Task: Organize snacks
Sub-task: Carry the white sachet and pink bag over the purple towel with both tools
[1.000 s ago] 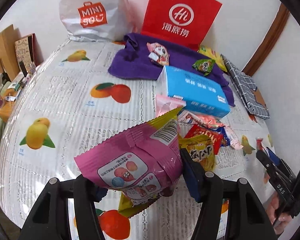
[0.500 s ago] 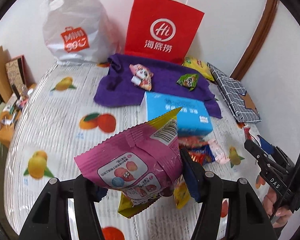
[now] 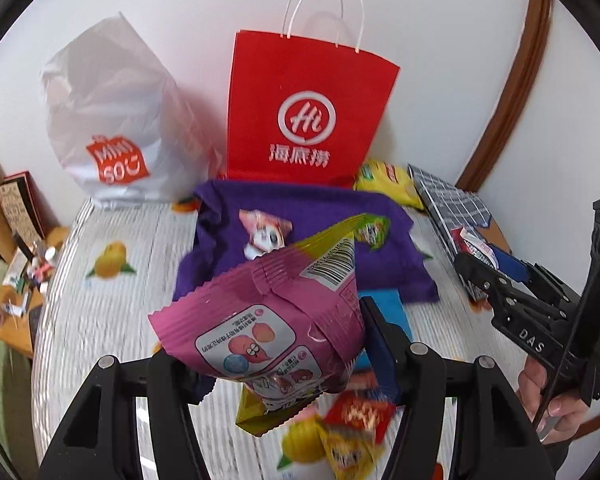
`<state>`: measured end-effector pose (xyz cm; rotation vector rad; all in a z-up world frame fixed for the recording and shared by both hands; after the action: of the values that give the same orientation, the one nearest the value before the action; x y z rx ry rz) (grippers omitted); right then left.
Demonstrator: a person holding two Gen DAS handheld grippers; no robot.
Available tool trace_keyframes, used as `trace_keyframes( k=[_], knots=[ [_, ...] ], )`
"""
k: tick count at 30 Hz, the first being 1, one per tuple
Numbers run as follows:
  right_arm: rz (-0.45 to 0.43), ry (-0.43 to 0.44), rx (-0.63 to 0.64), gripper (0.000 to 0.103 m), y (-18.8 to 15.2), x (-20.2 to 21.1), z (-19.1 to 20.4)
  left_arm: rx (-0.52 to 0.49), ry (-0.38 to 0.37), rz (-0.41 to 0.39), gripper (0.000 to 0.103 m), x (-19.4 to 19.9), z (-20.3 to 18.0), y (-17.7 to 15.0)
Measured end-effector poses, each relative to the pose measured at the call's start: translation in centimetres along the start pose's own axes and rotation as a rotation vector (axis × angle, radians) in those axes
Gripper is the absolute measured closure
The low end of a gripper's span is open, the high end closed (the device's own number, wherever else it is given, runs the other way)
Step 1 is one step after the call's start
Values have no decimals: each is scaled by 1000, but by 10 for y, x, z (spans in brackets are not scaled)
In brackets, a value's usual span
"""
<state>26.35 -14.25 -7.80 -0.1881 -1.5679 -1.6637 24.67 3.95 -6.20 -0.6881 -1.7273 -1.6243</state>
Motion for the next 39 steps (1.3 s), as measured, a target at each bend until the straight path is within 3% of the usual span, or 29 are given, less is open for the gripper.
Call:
trace_keyframes(
  k=[13,22,26,31,39],
  knots=[
    [6,17,-28,46,68,-75,-45,33,-2,27,43,-76,8,78],
    [84,21,-37,46,54,-113,-70,96,-7,125,43,-135,29,78],
    [121,25,-33,46,47,-122,-76,107,5,122,43,-137,39,80],
    [194,93,-23,46,35,-137,-68,111,-6,125,43,-137,40,81],
    [257,53,-9,46,27,-147,-75,112,-7,118,43,-132,42,82]
  ],
)
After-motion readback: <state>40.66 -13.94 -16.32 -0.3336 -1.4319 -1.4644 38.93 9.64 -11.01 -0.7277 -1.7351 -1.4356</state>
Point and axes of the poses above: each gripper's, at about its wrist camera, not at the fingertips, and x roughly against the way its jaws point, z to its left, y to its top, the point moved 7 cm from there along -x, roughly the way its jaws point, and after that the axes turned 12 degrees about y, right-handed, at the moved point
